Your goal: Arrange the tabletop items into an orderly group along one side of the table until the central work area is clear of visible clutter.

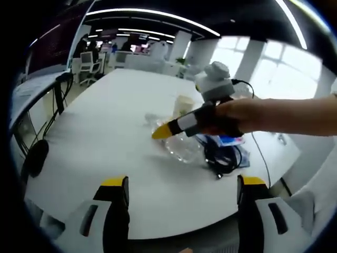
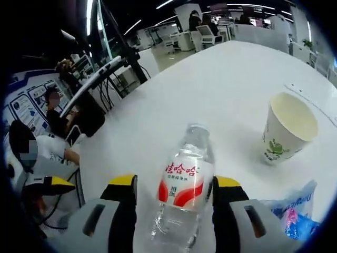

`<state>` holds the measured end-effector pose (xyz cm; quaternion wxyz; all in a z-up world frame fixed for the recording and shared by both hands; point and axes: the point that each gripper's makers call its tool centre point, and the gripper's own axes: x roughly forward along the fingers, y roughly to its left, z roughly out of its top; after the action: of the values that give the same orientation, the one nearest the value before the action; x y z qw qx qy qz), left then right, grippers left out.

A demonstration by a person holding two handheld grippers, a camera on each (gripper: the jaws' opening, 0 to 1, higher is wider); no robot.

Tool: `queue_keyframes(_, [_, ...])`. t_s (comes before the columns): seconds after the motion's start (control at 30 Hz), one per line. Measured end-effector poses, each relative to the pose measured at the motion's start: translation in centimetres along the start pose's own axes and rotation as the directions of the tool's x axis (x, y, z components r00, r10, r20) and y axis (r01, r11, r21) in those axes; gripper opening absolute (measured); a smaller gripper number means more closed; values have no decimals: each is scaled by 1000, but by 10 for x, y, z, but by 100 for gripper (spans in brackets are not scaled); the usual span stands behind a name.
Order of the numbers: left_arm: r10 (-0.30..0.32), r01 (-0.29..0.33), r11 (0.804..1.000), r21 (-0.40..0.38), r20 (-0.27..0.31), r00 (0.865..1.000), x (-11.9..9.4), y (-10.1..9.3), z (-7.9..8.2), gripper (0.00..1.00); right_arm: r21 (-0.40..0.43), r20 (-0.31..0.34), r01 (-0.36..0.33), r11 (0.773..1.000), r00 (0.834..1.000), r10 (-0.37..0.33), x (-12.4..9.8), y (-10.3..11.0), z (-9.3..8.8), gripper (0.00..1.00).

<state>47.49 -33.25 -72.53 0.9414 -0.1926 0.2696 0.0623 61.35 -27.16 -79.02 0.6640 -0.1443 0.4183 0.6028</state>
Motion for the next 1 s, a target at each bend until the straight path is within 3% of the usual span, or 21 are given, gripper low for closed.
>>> queue_keyframes(0.3, [-6,6,1000,5,-6,1000,-1,-3,0,82,10,-17,46,999,999,-46,8,-7,-8,51])
queue_keyframes(0.43, [-8,8,1000,6,-6,1000,-1,-3,0,82,-25,-2,75,997,997,-76,9,-13,-6,45])
queue_keyframes(0.63, [-8,8,1000,0,0,1000,0,0,0,82,23,24,101,995,995,-102,5,-13,-3,39])
queue_keyframes(0.73, [-9,9,1000,-1,2,1000,0,1,0,81,-66,22,107,992,994,-106,3,-13,-3,36])
queue_keyframes(1.0, [-12,13,1000,-17,17,1000,-1,1,2,81,-67,134,84,994,988,-74,-23,0,3,34])
